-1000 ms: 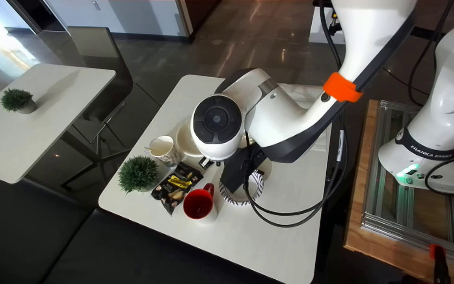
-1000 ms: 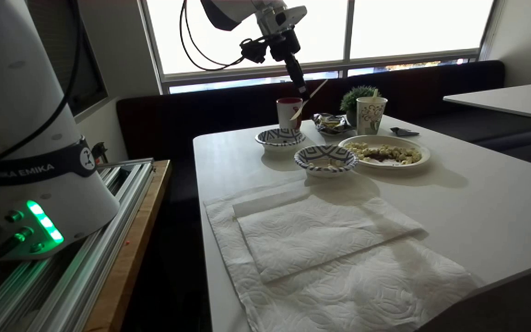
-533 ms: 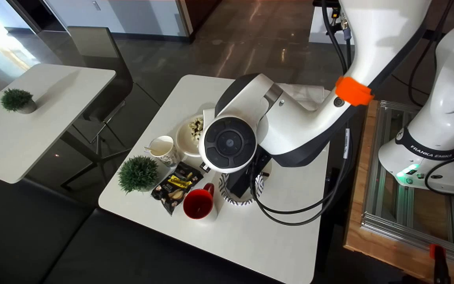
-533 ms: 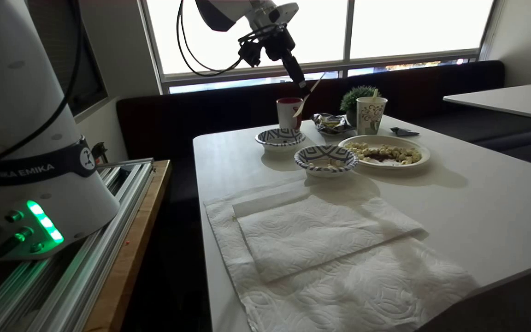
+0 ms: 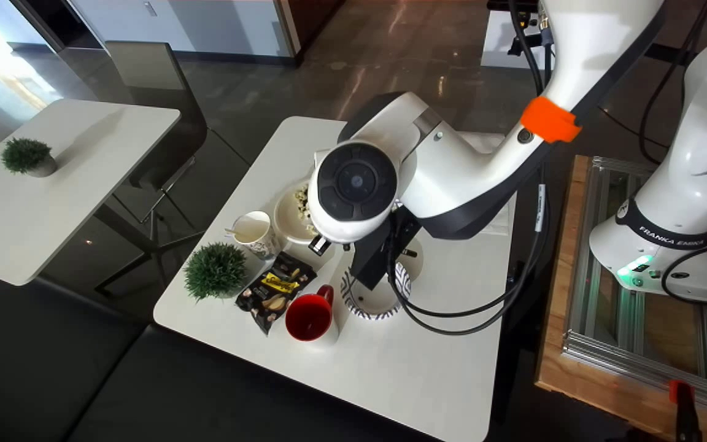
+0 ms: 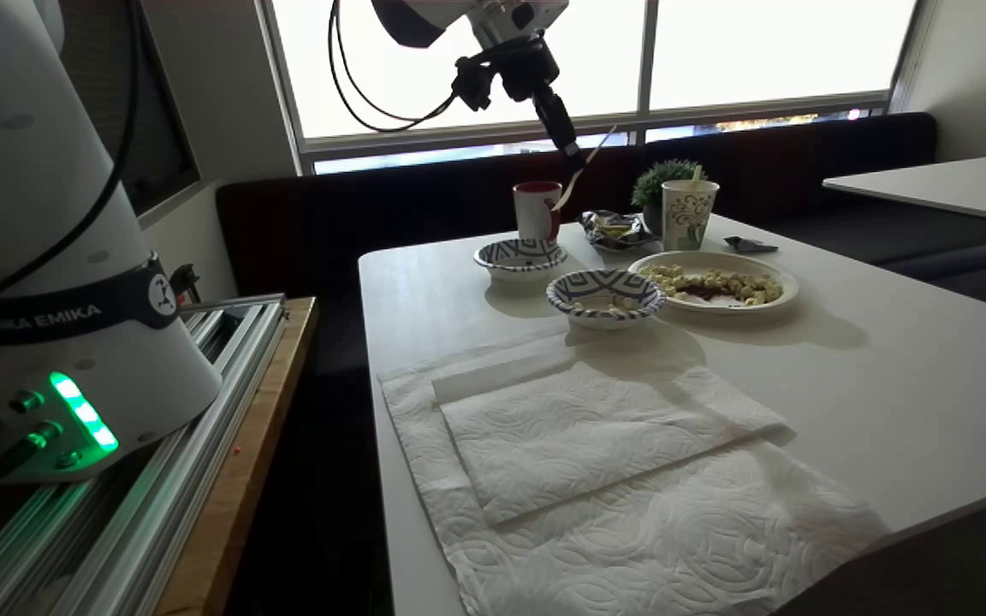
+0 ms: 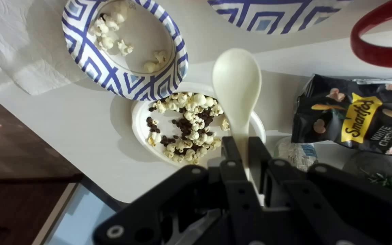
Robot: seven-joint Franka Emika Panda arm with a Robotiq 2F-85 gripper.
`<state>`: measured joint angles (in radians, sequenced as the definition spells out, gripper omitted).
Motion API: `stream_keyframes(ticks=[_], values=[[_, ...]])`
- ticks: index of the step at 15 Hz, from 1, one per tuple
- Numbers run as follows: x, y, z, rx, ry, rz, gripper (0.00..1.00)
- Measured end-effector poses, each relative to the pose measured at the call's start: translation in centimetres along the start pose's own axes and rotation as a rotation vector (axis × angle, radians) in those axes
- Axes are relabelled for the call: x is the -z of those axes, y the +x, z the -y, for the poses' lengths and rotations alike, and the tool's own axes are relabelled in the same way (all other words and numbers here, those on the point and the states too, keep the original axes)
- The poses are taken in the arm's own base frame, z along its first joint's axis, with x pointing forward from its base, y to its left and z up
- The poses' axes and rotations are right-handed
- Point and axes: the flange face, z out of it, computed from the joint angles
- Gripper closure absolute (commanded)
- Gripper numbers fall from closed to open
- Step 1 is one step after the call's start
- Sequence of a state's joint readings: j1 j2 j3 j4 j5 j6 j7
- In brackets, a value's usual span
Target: Empty the spoon into the bowl on the left then place the spoon back
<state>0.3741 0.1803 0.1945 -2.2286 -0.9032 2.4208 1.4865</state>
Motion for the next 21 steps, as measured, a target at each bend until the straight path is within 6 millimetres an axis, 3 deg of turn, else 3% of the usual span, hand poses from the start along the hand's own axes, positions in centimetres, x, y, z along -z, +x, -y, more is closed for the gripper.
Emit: stream_keyframes(ticks=[4,8,11,14,15,17,20,21], values=[[0.1,3.0,-4.2,0.048,0.127,0.082,0.97],[-1.8,2.0,-6.8,0.088,0.255,0.198,0.97],[-2.6,0.9,-7.3,0.118,0.336,0.287,0.97],[-2.3,1.4,-7.2,0.151,0.425,0.349,0.97],[-2.3,2.0,-7.5,0.161,0.448,0.371,0.87],[-2.6,2.7,-8.1,0.16,0.447,0.371,0.87],[-2.5,2.1,-7.5,0.174,0.445,0.374,0.87],[-2.4,2.1,-7.4,0.176,0.446,0.375,0.97]])
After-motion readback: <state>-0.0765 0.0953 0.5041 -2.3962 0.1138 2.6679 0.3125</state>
